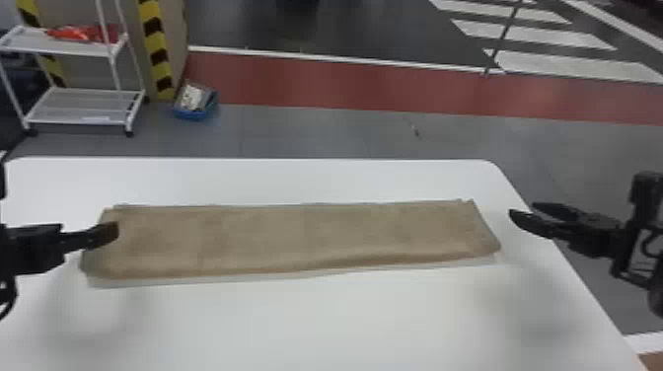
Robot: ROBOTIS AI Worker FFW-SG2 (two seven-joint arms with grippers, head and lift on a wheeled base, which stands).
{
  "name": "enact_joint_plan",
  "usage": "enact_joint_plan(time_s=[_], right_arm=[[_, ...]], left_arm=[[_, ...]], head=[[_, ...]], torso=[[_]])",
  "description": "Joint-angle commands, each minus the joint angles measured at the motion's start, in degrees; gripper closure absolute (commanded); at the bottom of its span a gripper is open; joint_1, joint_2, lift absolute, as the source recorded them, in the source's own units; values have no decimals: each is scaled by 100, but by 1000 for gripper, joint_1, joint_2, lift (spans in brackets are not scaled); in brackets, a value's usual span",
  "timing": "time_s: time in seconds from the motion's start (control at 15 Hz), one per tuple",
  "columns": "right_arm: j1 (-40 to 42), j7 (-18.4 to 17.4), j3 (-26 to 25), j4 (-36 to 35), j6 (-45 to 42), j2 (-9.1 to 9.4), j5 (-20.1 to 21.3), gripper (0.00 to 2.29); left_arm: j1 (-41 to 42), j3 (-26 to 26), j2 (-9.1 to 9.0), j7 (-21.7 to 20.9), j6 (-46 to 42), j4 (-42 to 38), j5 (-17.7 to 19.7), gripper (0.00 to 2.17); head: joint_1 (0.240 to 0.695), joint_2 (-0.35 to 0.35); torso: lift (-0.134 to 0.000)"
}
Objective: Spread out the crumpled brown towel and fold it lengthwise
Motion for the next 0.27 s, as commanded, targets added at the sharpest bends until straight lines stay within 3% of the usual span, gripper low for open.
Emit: enact_joint_plan(time_s=[0.0, 0.2], right_arm=[[-3, 0, 0, 0, 0, 0, 8, 218], [-3, 0, 0, -9, 0, 0, 8, 221]], left_arm=[[-2, 10, 2, 0, 17, 0, -9, 43], [-2, 19, 2, 0, 17, 0, -17, 43]], head=[[695, -183], [695, -181]], torso=[[-124], [-124]])
